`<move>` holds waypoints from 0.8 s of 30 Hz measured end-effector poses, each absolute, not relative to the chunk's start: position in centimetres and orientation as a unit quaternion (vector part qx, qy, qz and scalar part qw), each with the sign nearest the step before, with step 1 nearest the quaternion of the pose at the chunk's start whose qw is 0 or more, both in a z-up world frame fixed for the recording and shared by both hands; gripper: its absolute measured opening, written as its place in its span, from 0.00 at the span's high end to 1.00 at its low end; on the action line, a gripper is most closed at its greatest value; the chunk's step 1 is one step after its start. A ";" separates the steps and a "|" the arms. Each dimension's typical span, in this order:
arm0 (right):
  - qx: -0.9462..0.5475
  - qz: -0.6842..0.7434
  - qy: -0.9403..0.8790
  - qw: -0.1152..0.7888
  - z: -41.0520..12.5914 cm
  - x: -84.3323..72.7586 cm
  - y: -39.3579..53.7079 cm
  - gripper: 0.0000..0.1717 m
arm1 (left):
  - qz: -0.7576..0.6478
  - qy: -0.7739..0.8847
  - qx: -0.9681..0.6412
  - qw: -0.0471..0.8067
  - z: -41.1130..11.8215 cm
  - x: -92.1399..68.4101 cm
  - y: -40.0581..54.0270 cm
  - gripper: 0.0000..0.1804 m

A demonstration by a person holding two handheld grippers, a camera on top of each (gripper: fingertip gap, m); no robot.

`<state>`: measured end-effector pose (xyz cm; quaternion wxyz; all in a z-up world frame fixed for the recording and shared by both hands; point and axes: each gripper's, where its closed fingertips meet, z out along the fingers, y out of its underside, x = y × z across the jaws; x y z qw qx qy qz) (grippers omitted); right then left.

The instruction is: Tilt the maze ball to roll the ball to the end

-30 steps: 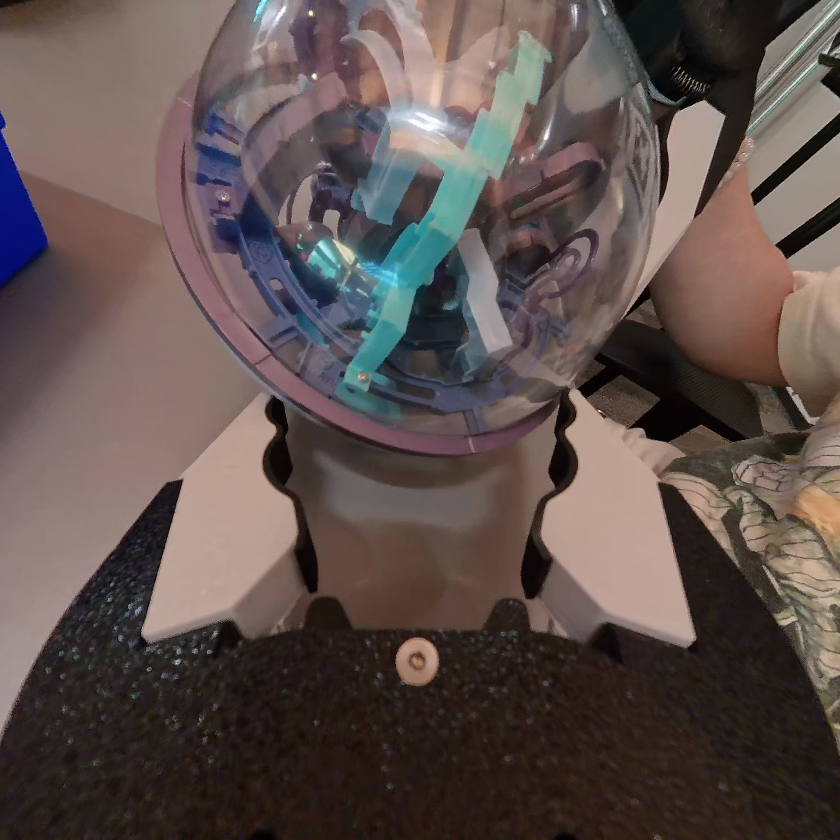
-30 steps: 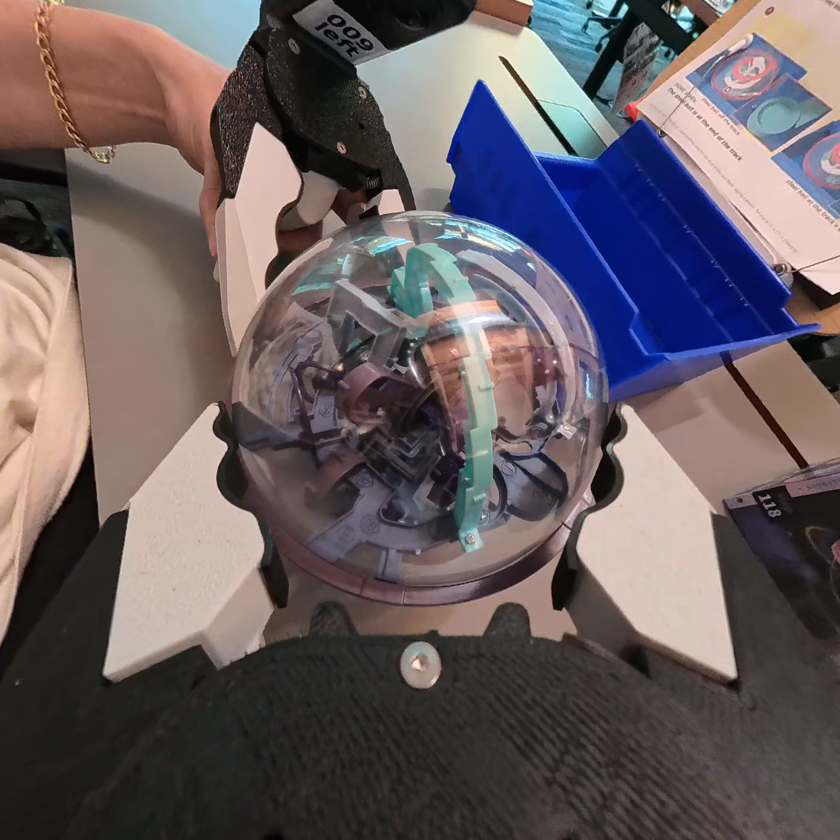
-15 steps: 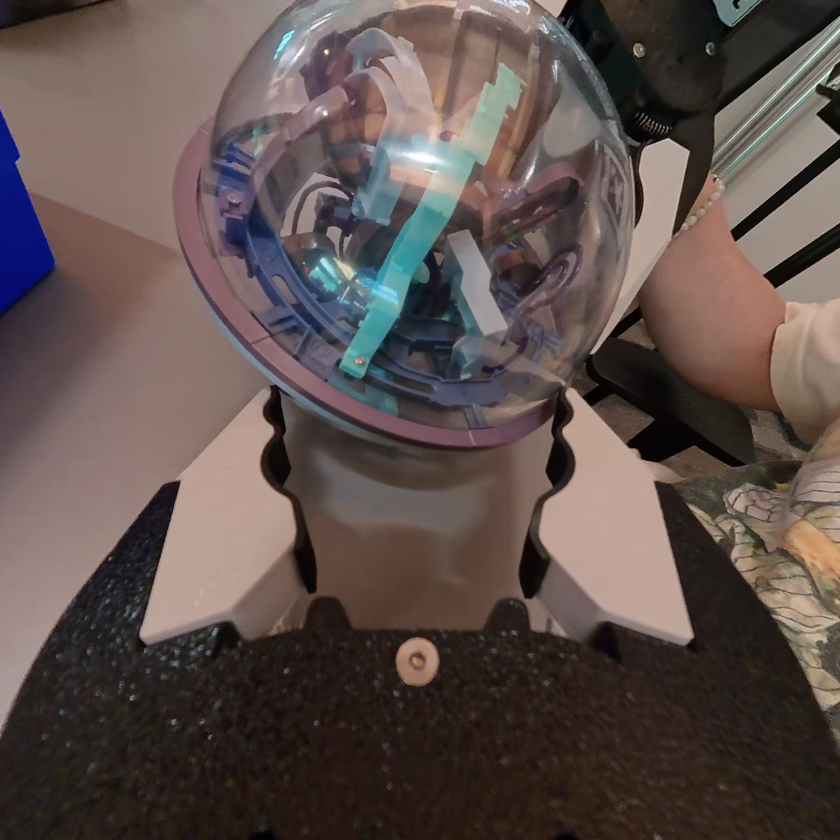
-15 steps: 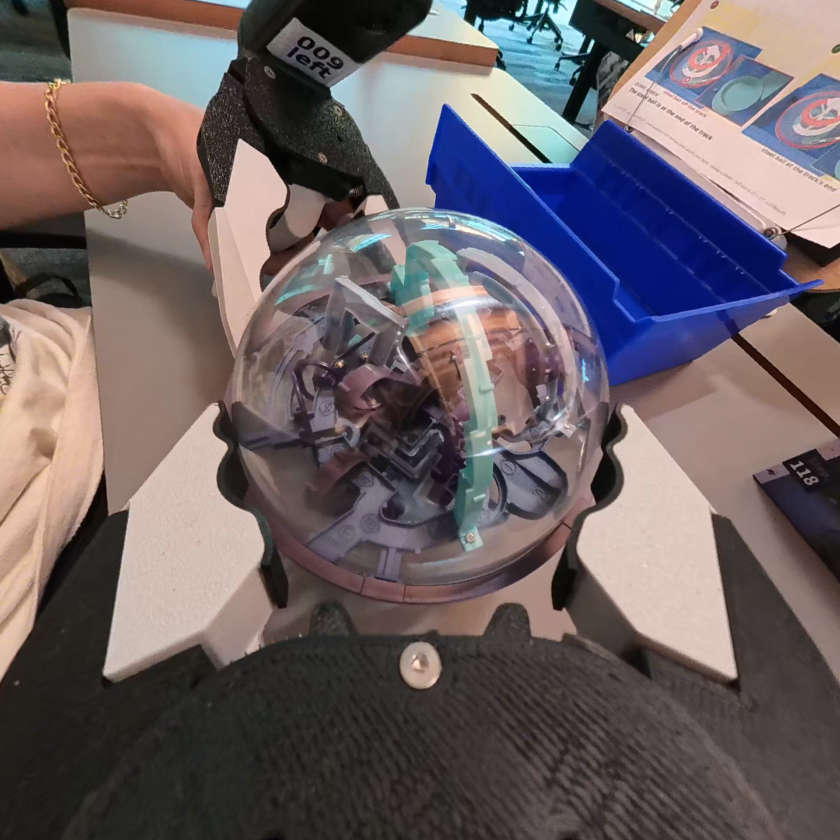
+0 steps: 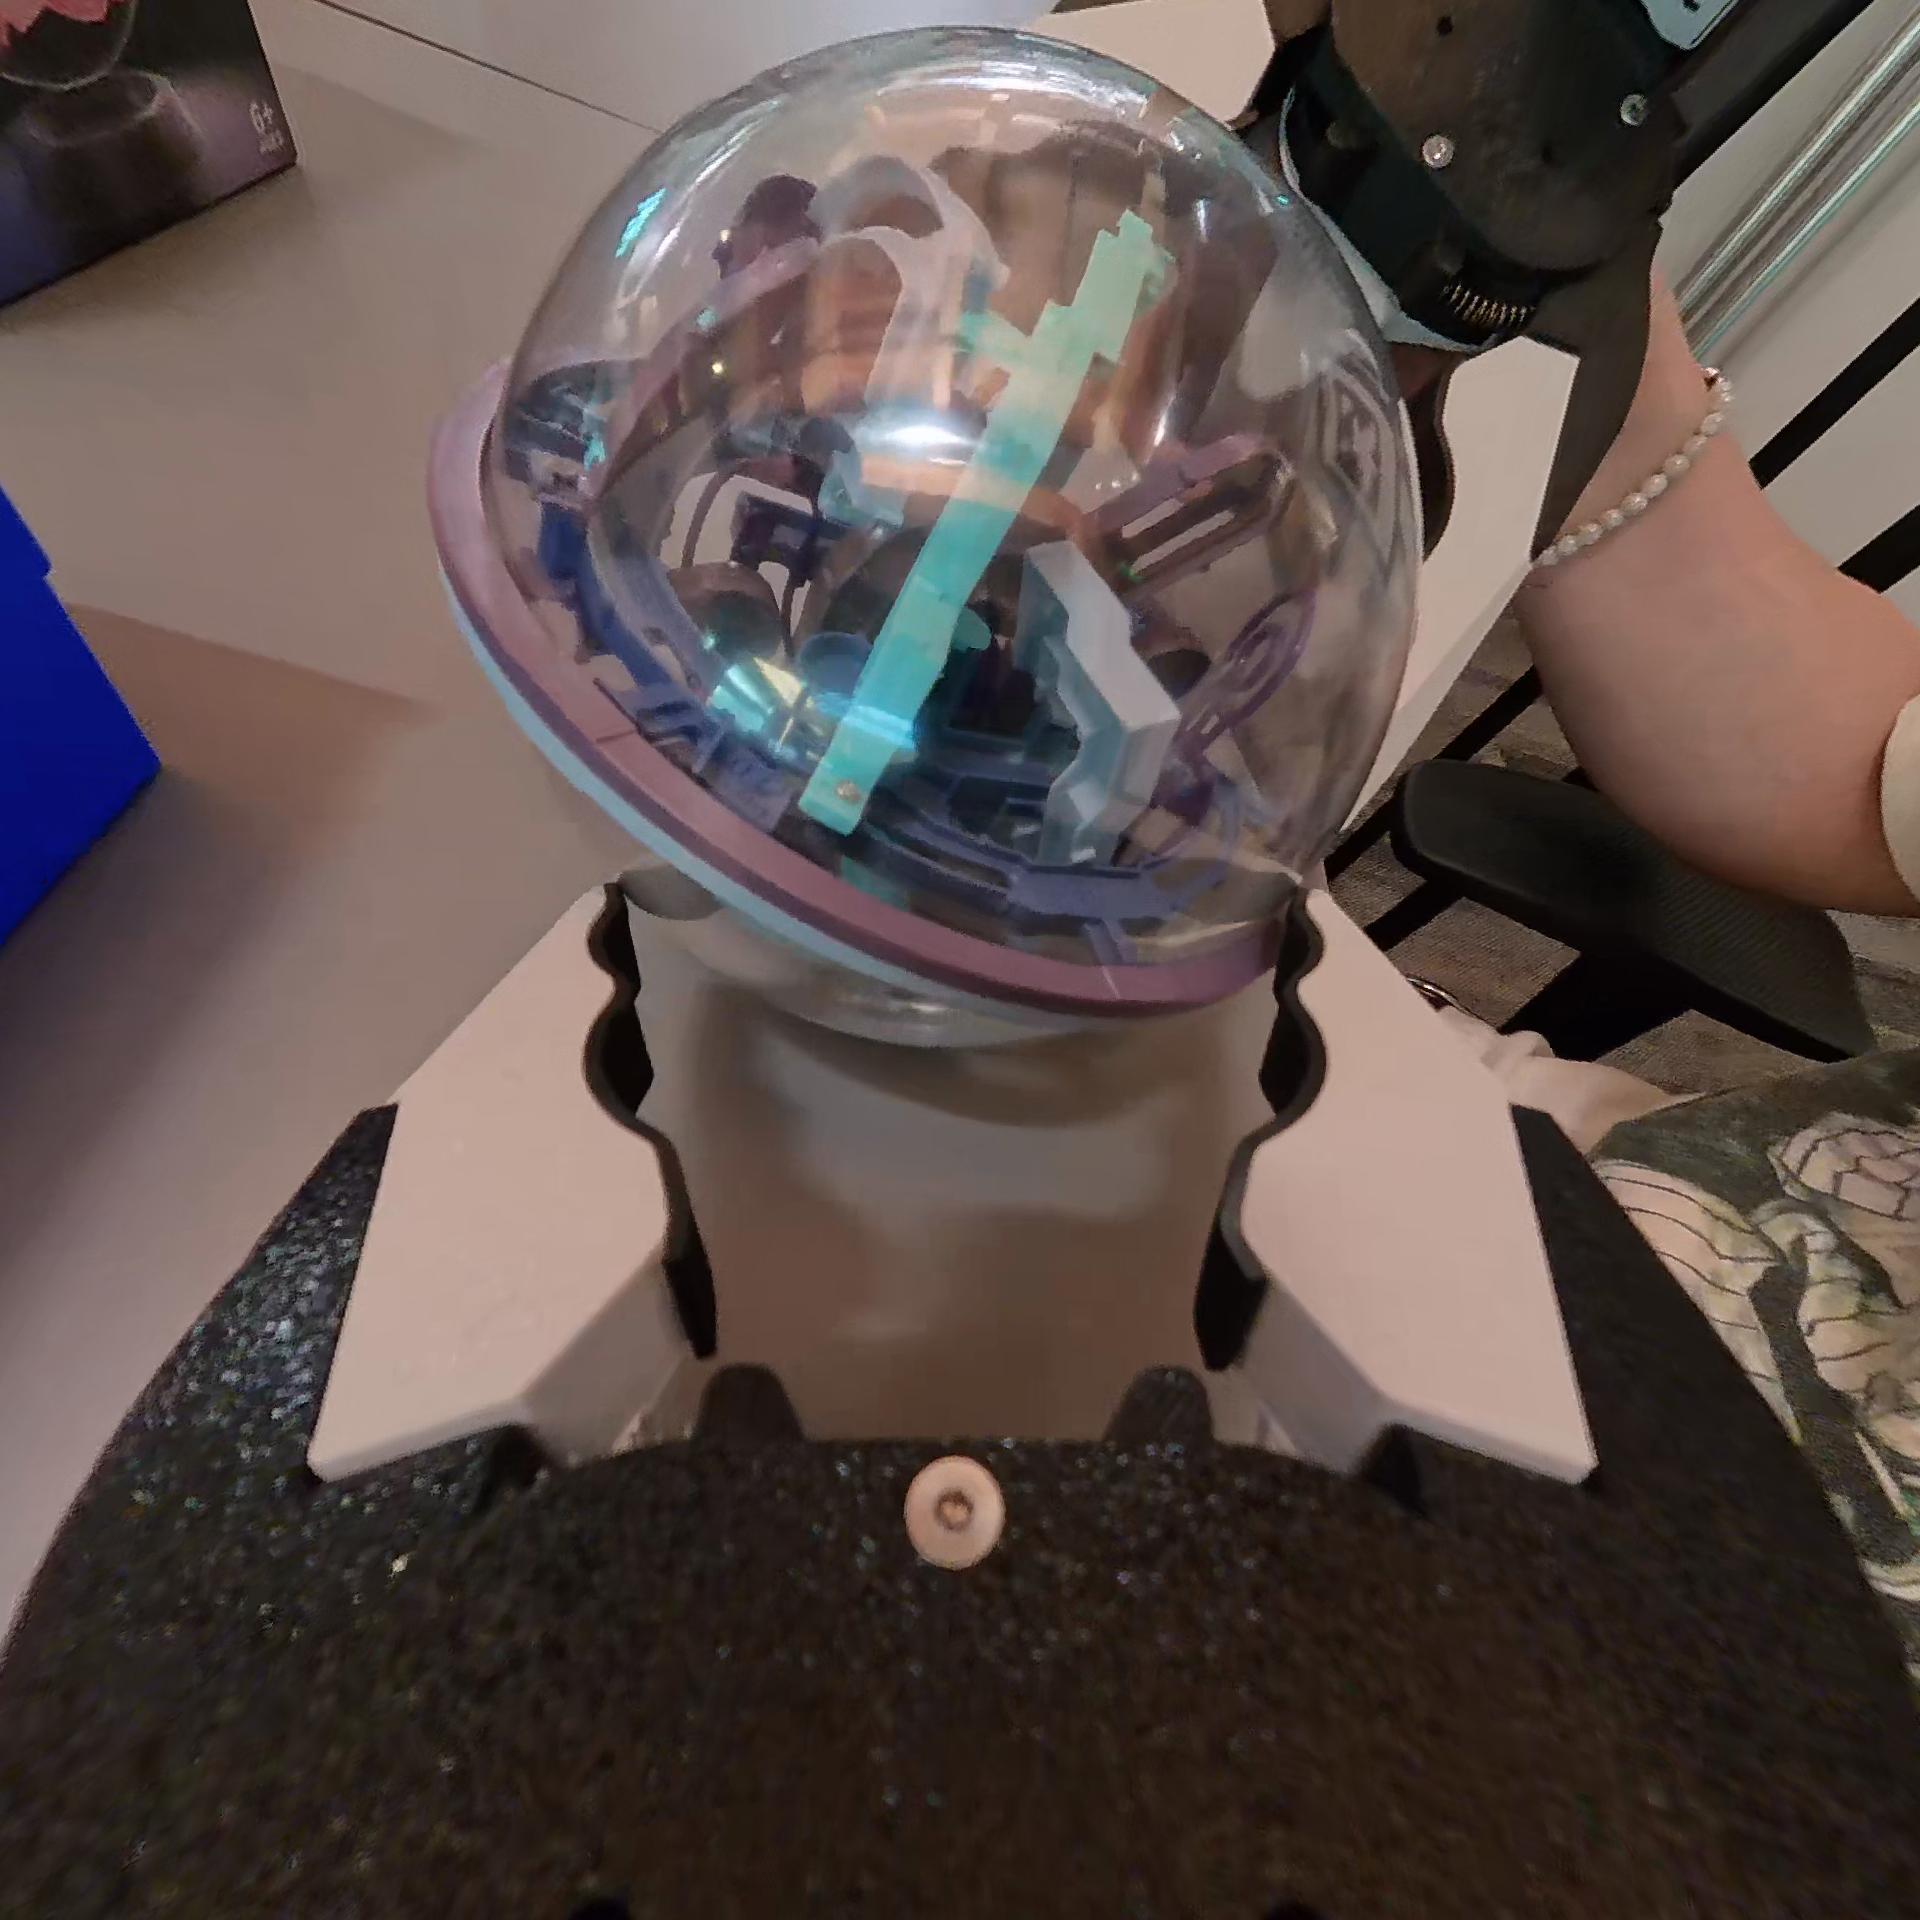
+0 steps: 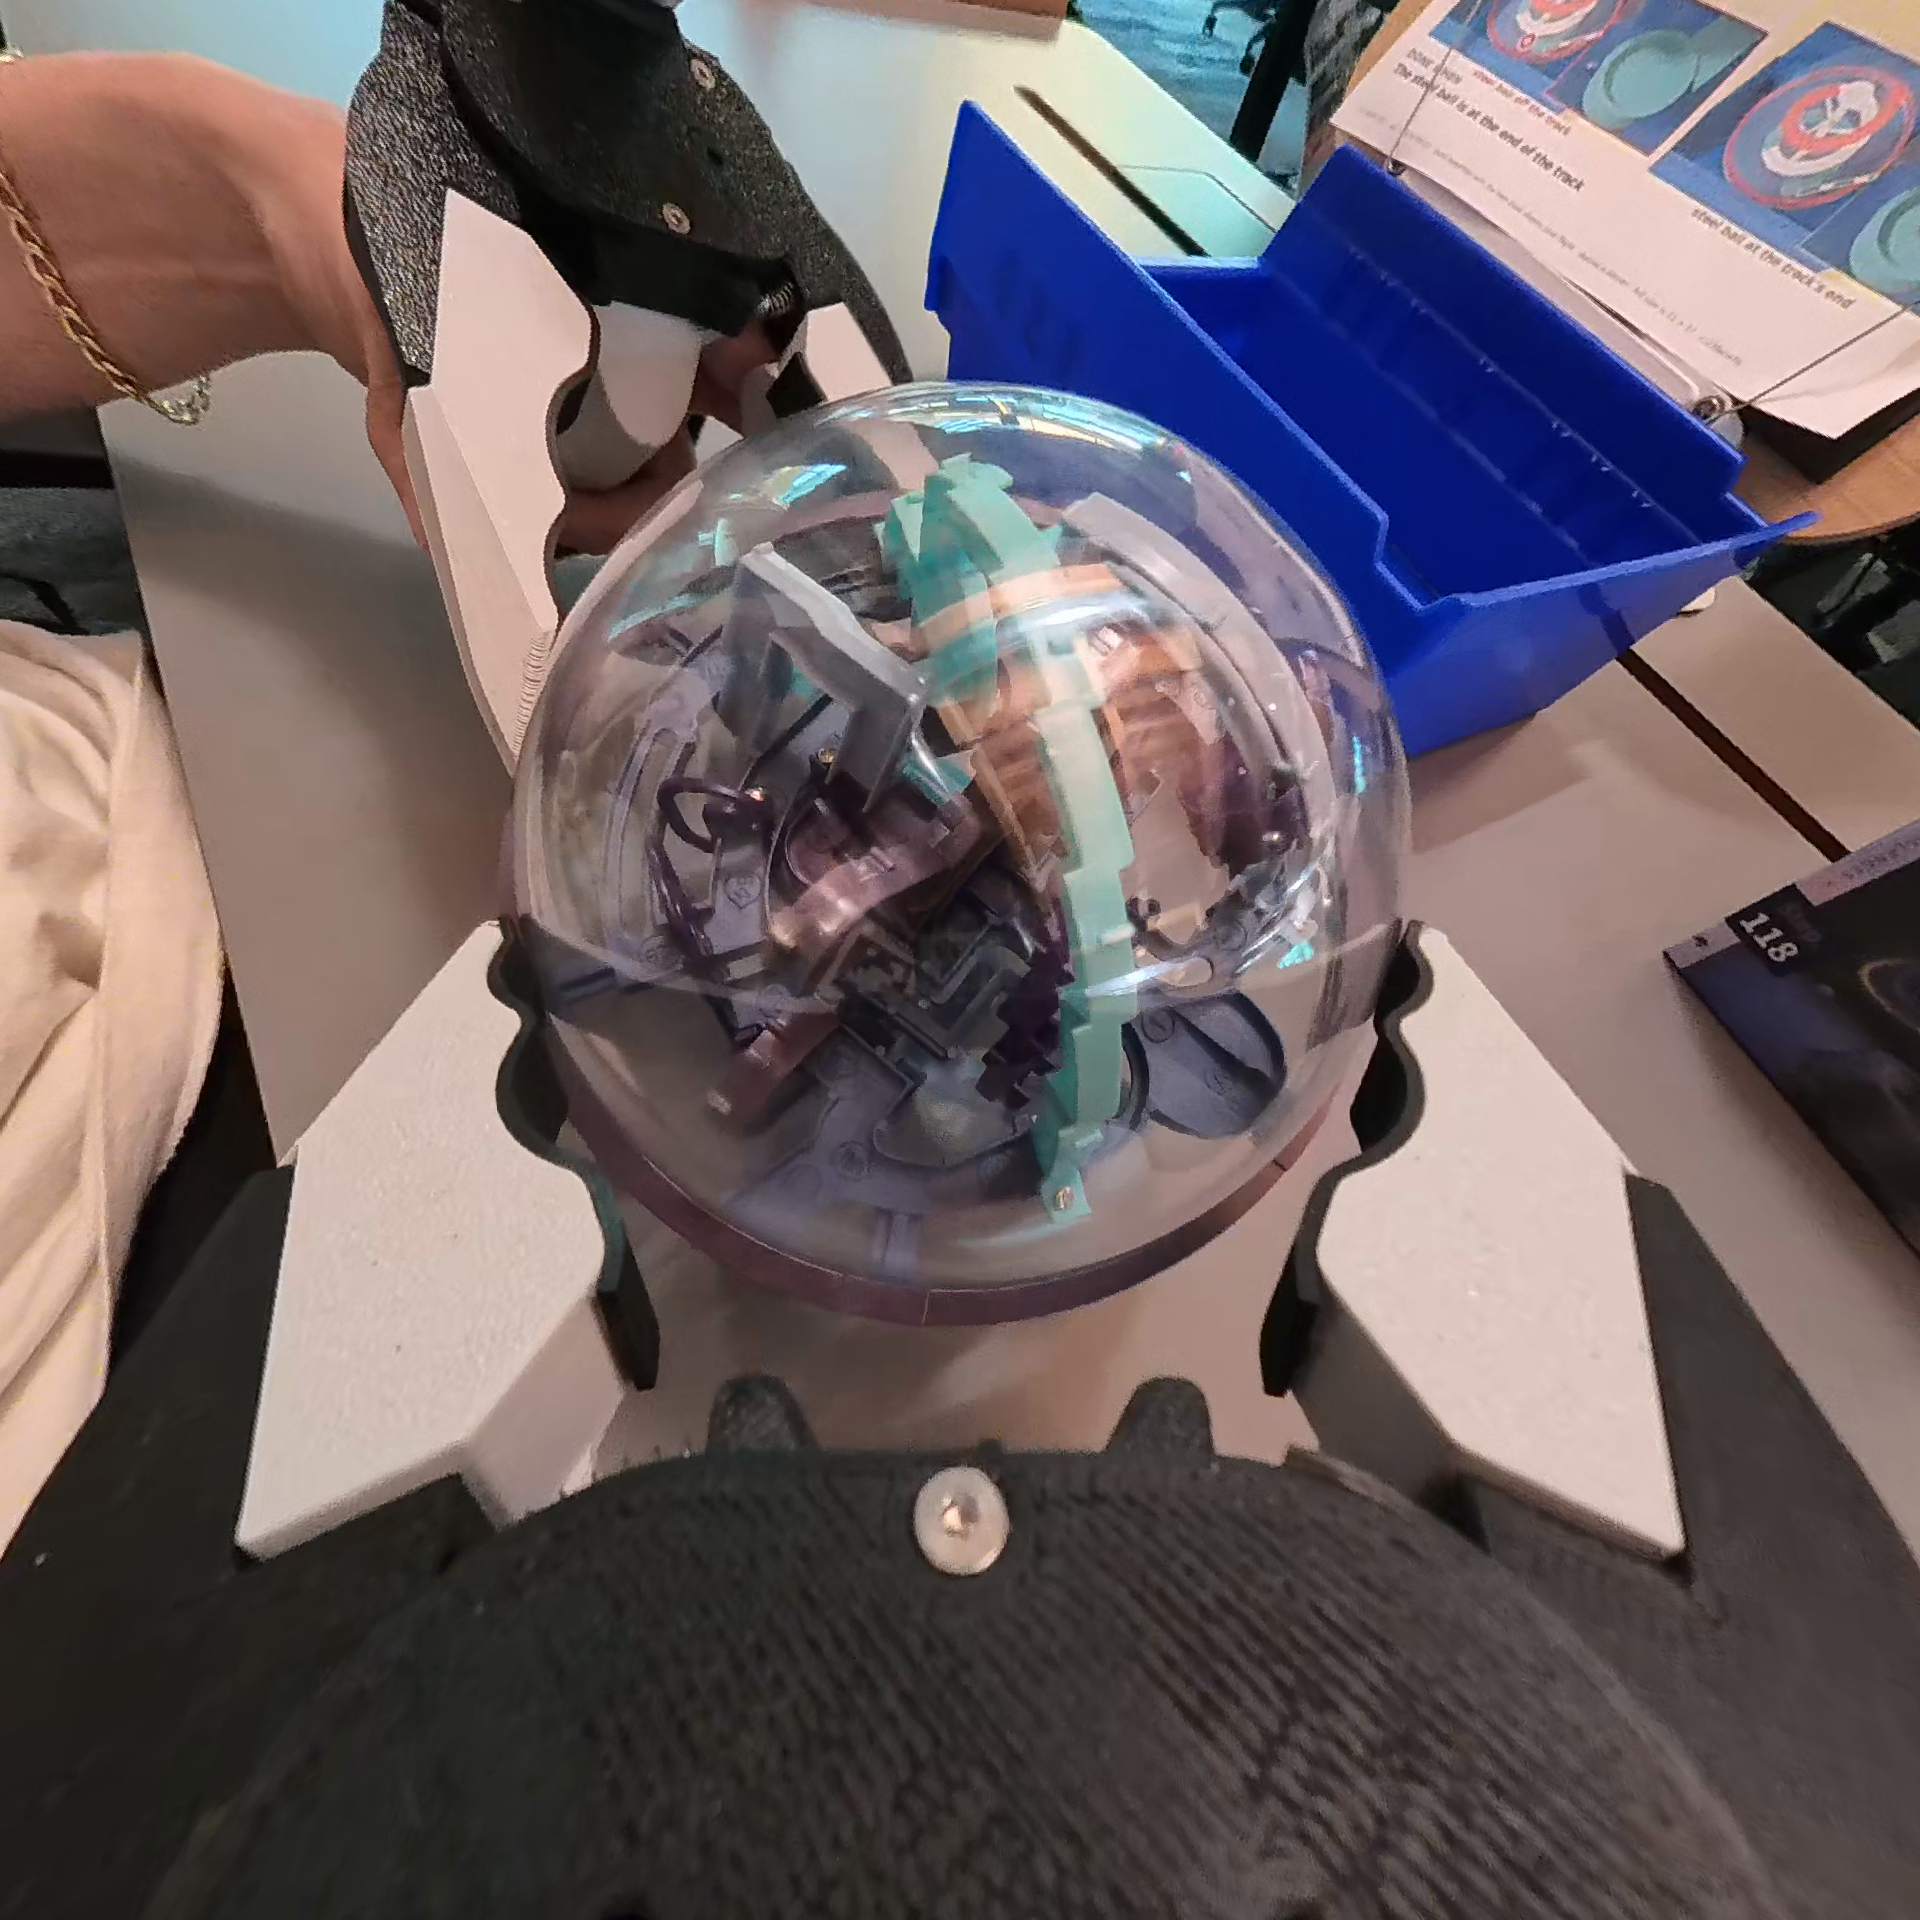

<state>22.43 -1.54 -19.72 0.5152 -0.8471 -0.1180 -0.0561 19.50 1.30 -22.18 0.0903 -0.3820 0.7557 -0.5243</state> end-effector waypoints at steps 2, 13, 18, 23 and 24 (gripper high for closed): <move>-0.847 -0.054 -0.109 0.518 -19.8 22.6 -1.8 0.11 | -0.528 0.754 -0.379 0.094 -22.0 19.7 1.1 0.34; -0.863 -0.042 -0.047 0.500 -20.7 23.6 -3.8 0.12 | -0.538 0.755 -0.361 0.101 -20.8 20.9 -0.1 0.34; -0.863 -0.028 -0.019 0.503 -20.9 23.9 -4.5 0.12 | -0.544 0.753 -0.358 0.094 -20.3 21.5 -0.5 0.33; -0.866 -0.032 -0.012 0.499 -21.3 24.0 -5.4 0.13 | -0.537 0.764 -0.344 0.100 -20.0 21.7 -1.0 0.33; -0.868 -0.034 -0.011 0.496 -21.4 24.0 -5.5 0.13 | -0.535 0.766 -0.341 0.101 -20.0 21.7 -1.1 0.33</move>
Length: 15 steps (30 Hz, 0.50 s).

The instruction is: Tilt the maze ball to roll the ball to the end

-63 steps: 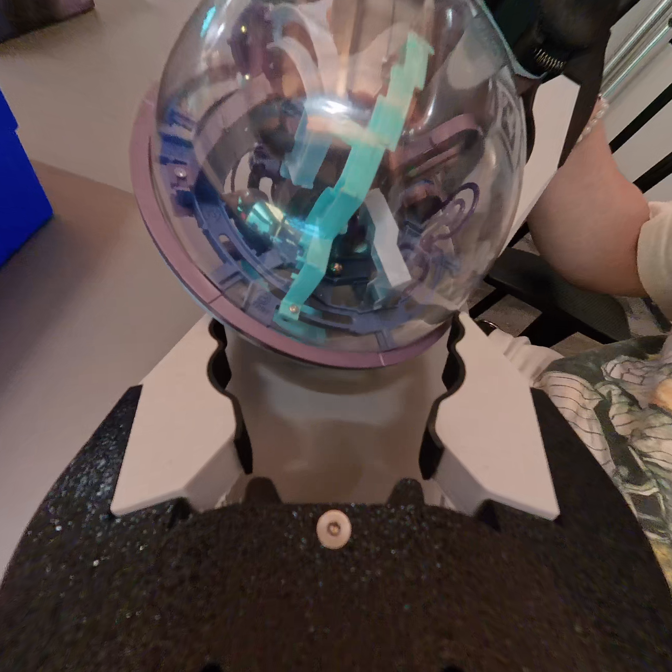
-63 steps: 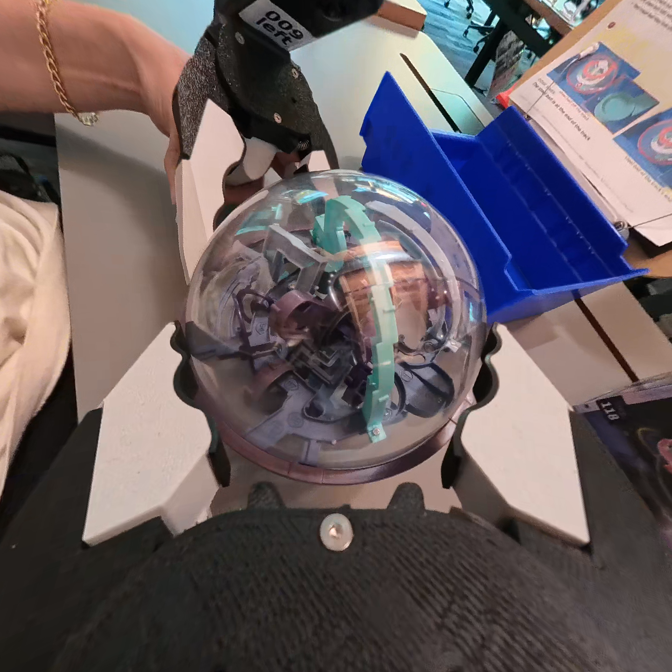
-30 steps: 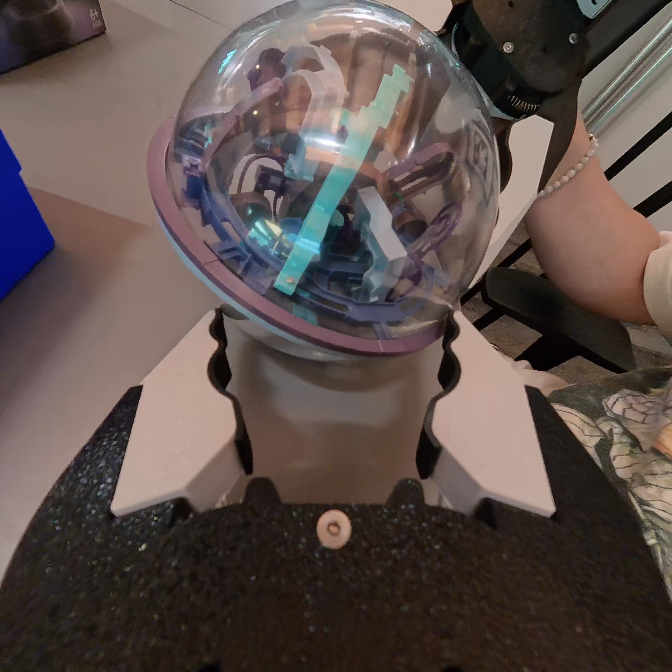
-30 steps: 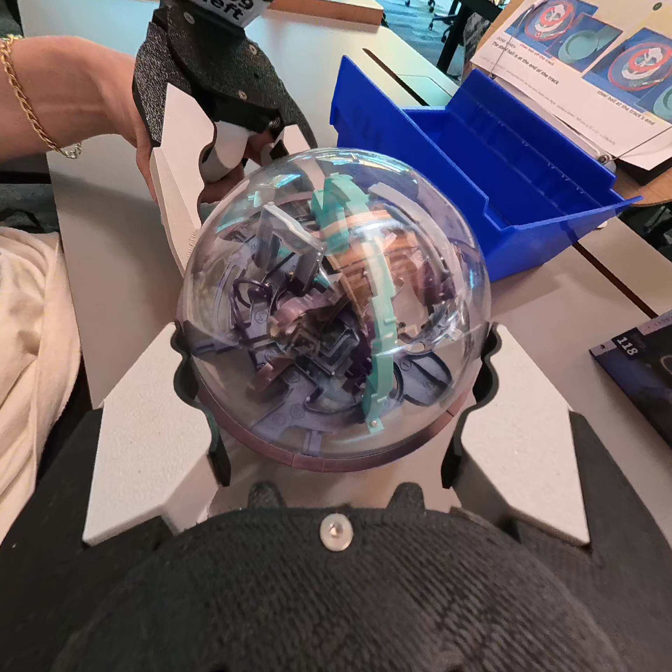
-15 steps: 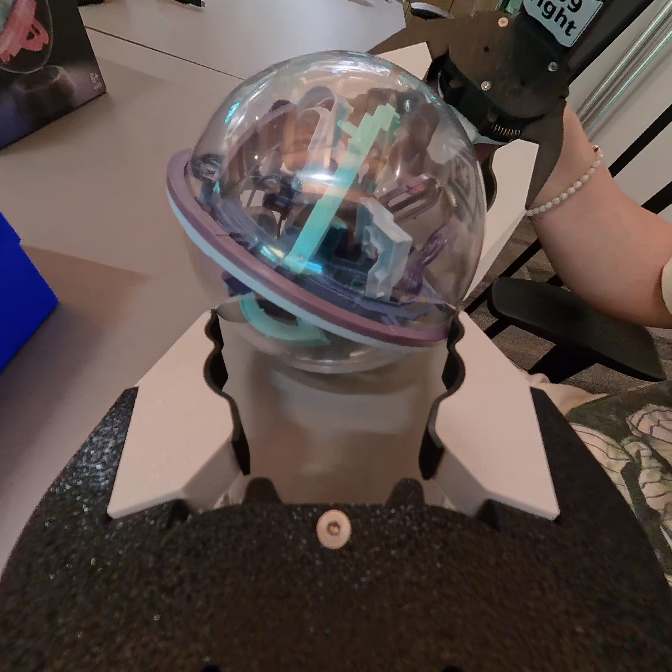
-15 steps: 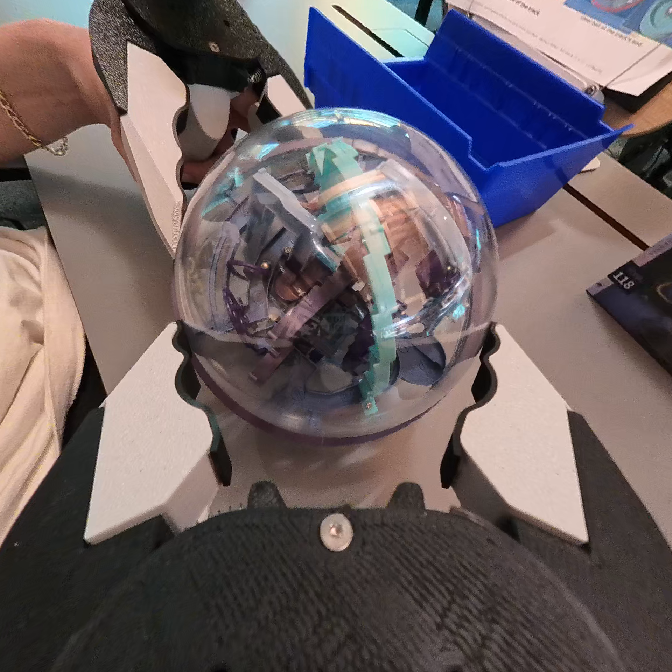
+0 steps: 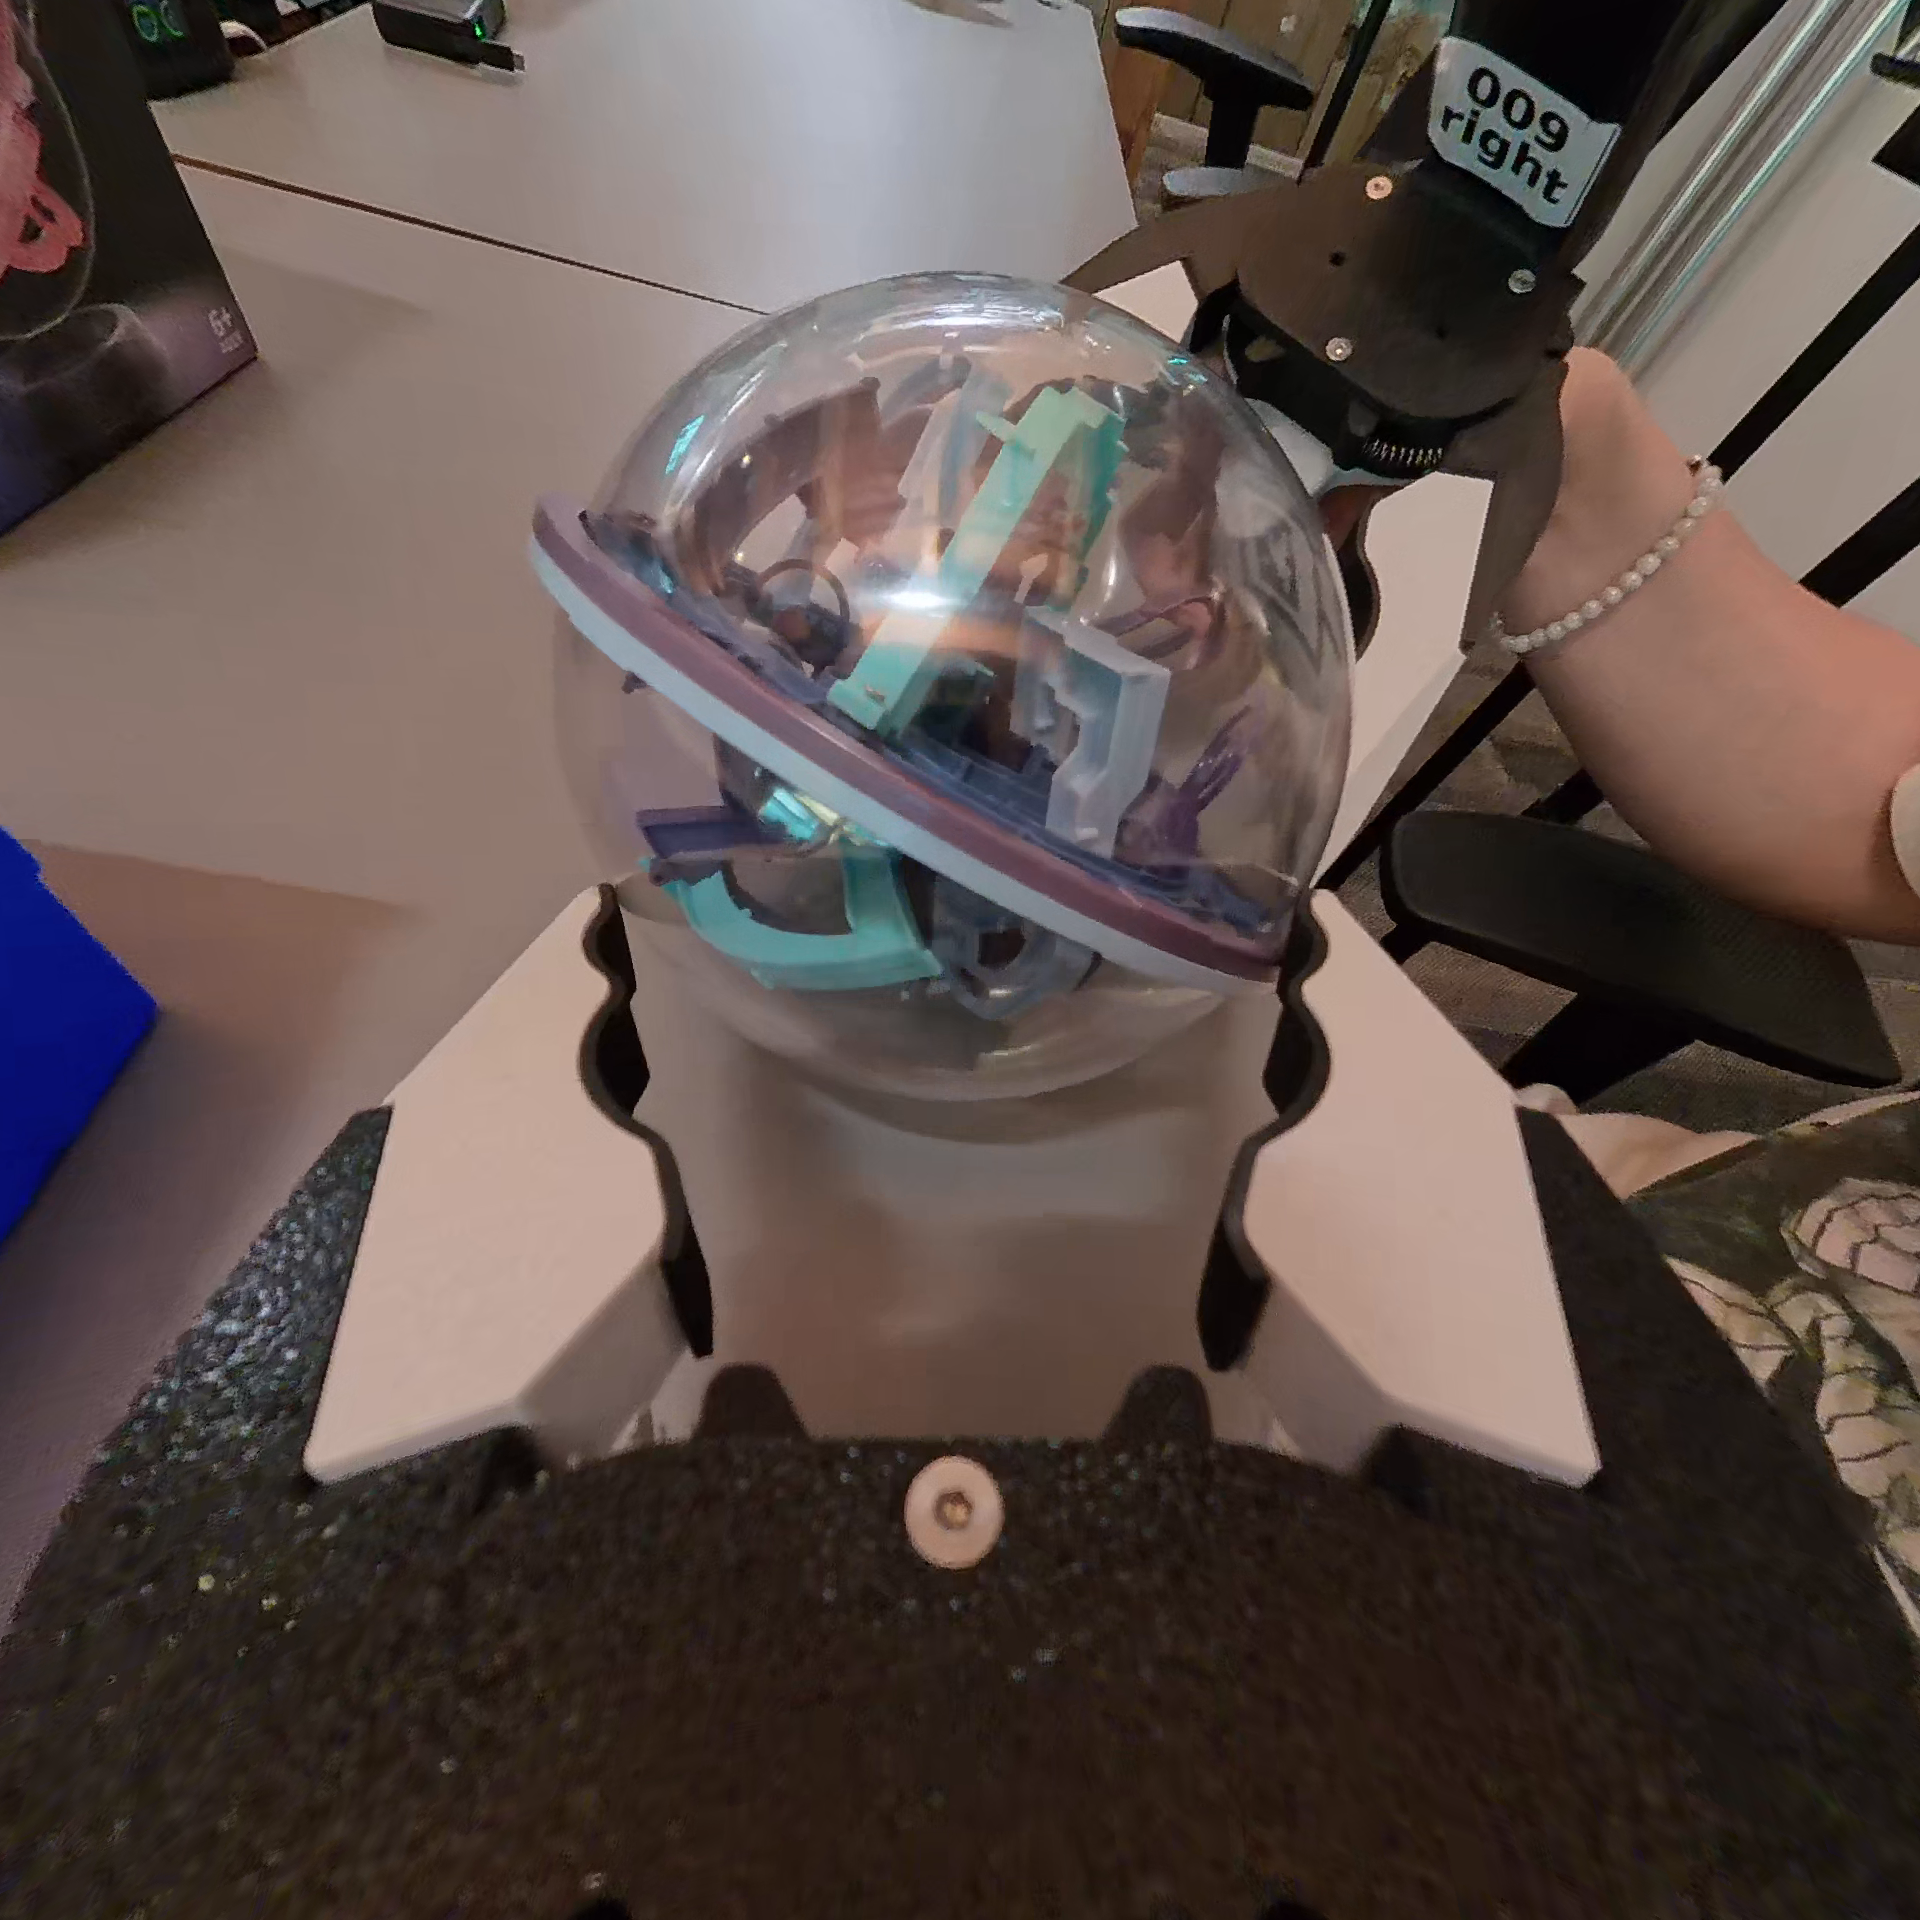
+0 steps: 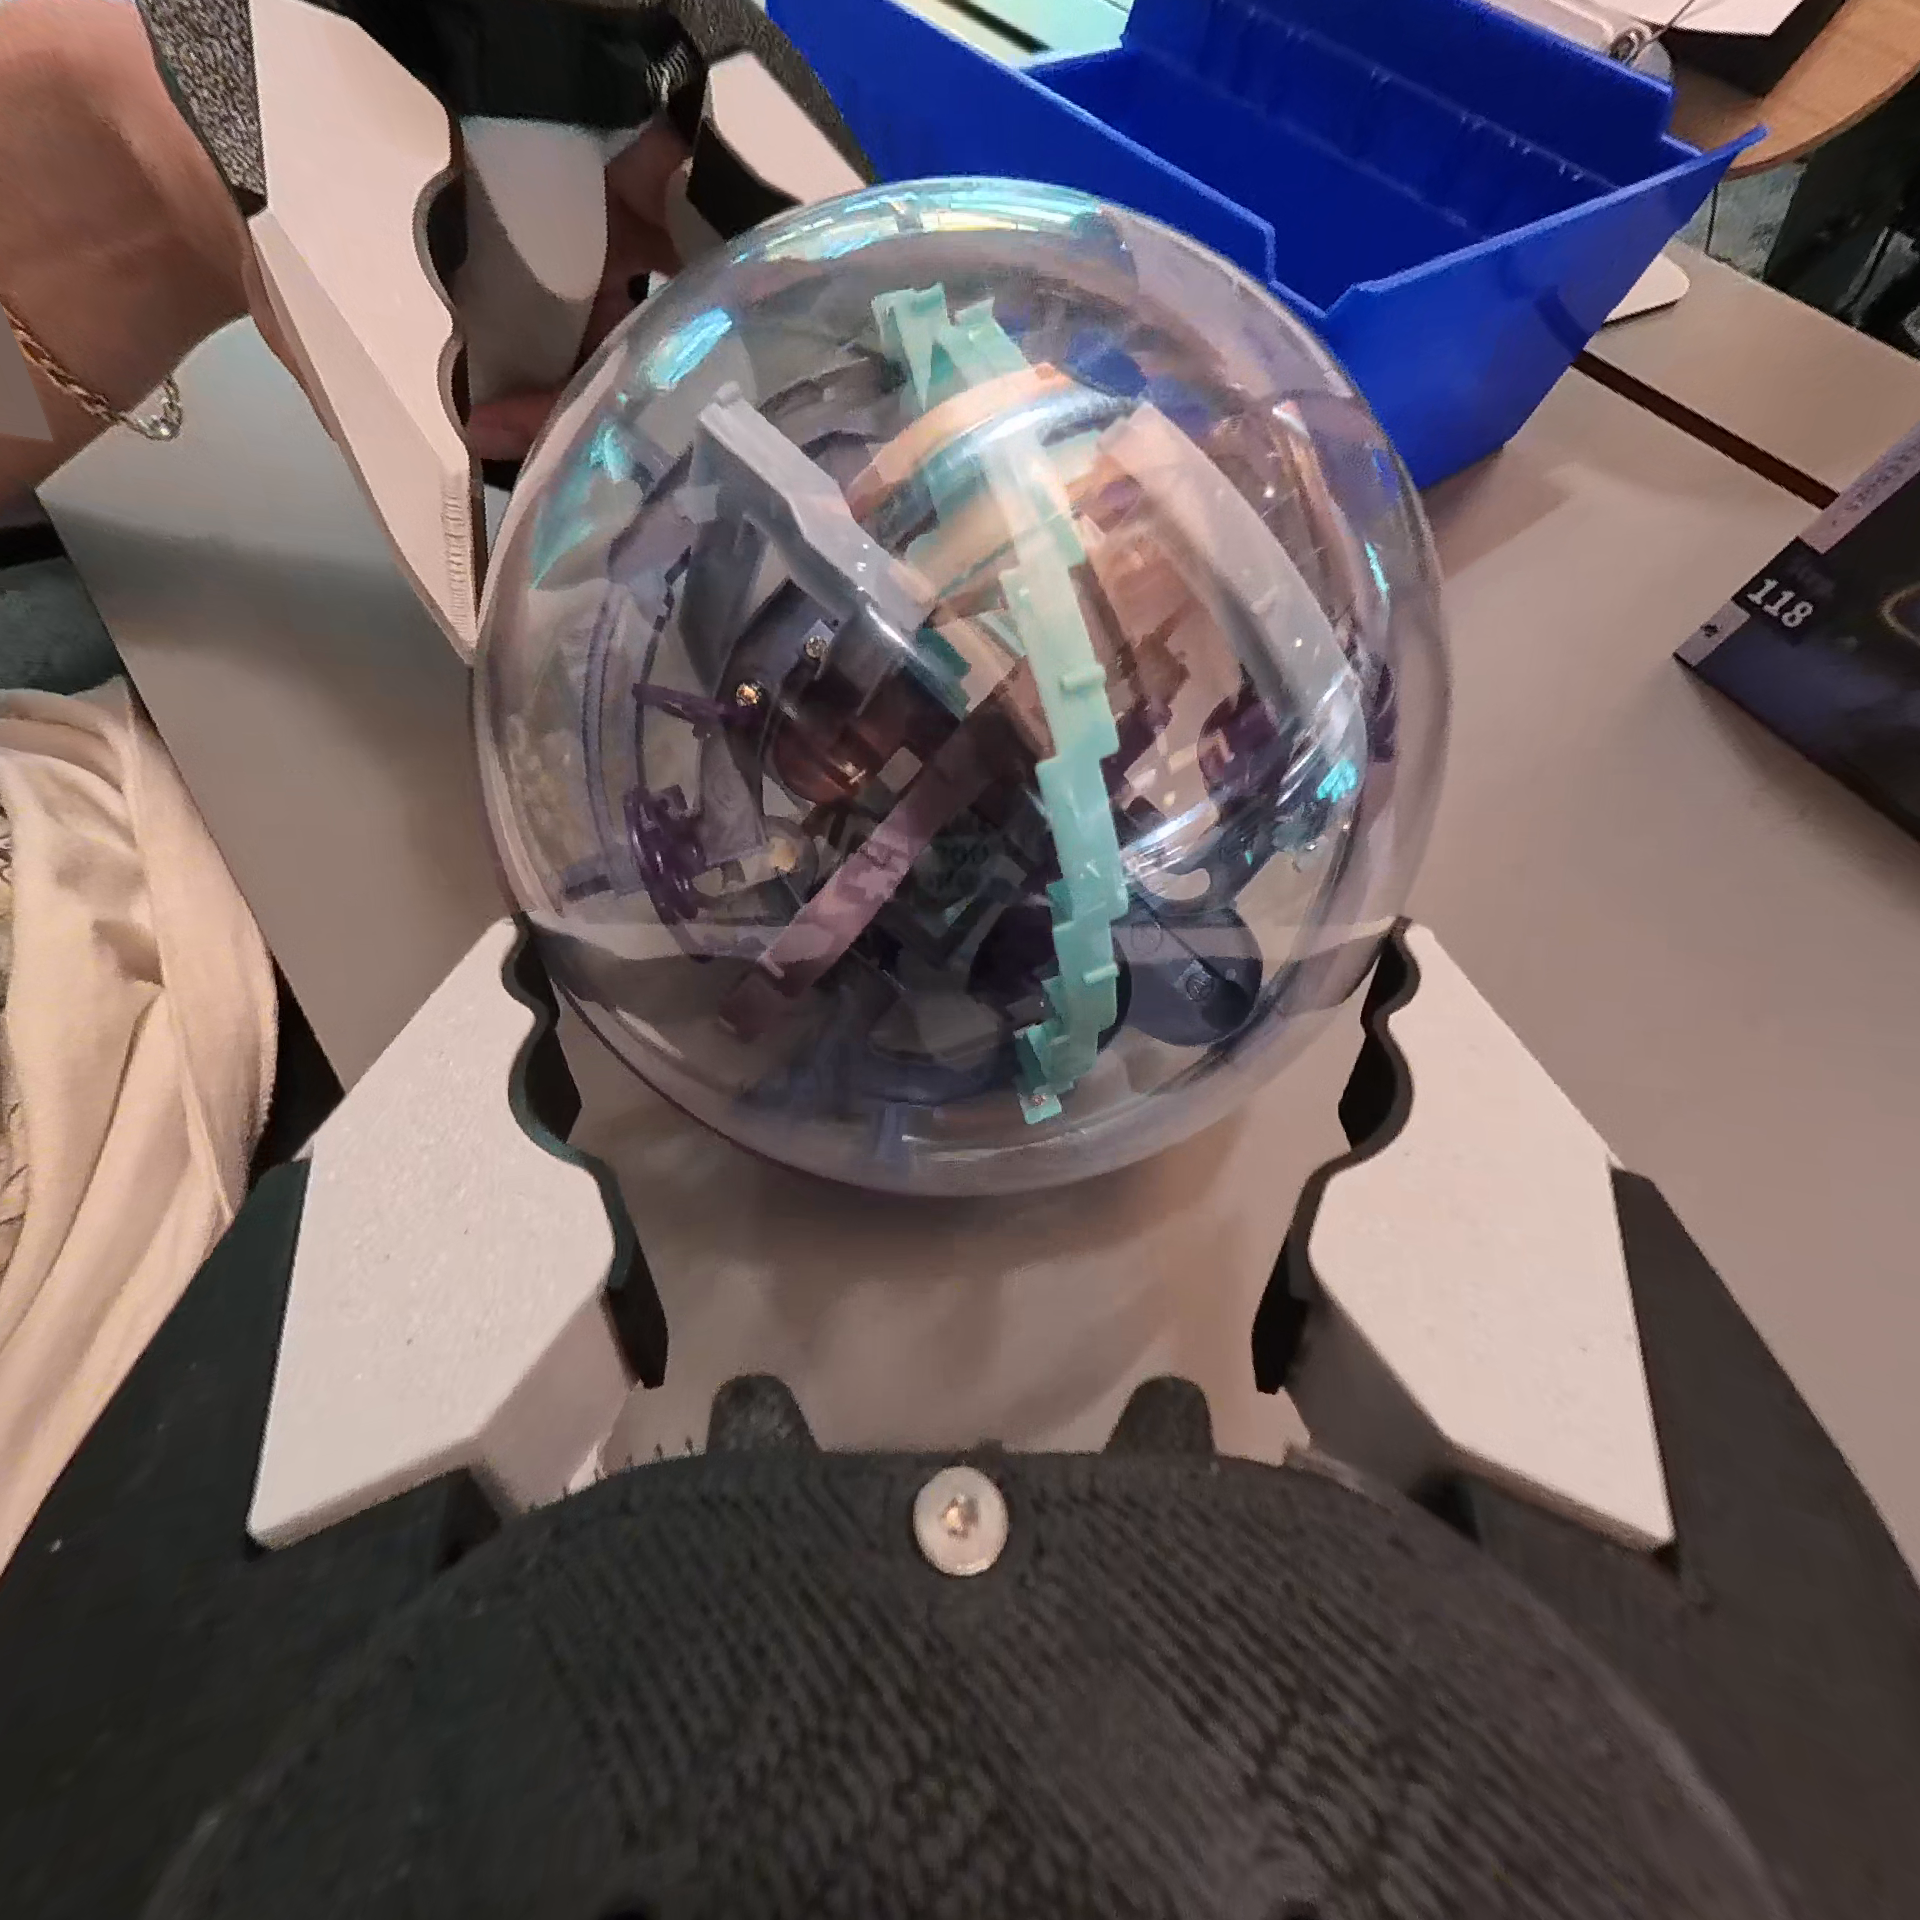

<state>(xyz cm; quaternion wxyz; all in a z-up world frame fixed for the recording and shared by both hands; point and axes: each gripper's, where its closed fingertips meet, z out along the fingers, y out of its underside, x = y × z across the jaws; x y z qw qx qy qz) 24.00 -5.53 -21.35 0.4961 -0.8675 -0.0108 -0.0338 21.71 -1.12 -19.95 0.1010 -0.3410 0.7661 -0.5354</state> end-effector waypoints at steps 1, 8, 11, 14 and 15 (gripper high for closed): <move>-0.870 -0.035 -0.010 0.492 -21.4 24.0 -5.7 0.14 | -0.534 0.768 -0.338 0.102 -19.9 21.7 -1.2 0.33; -0.883 -0.050 -0.012 0.466 -22.0 23.9 -6.7 0.14 | -0.516 0.787 -0.320 0.111 -19.8 21.7 -1.9 0.33; -0.884 -0.055 -0.007 0.464 -22.2 23.9 -6.9 0.14 | -0.512 0.791 -0.315 0.117 -19.7 21.7 -2.1 0.32; -0.887 -0.059 -0.001 0.458 -22.4 23.8 -7.3 0.14 | -0.505 0.797 -0.308 0.124 -19.6 21.7 -2.5 0.32; -0.888 -0.061 0.002 0.456 -22.5 23.8 -7.5 0.15 | -0.502 0.799 -0.305 0.127 -19.5 21.7 -2.6 0.32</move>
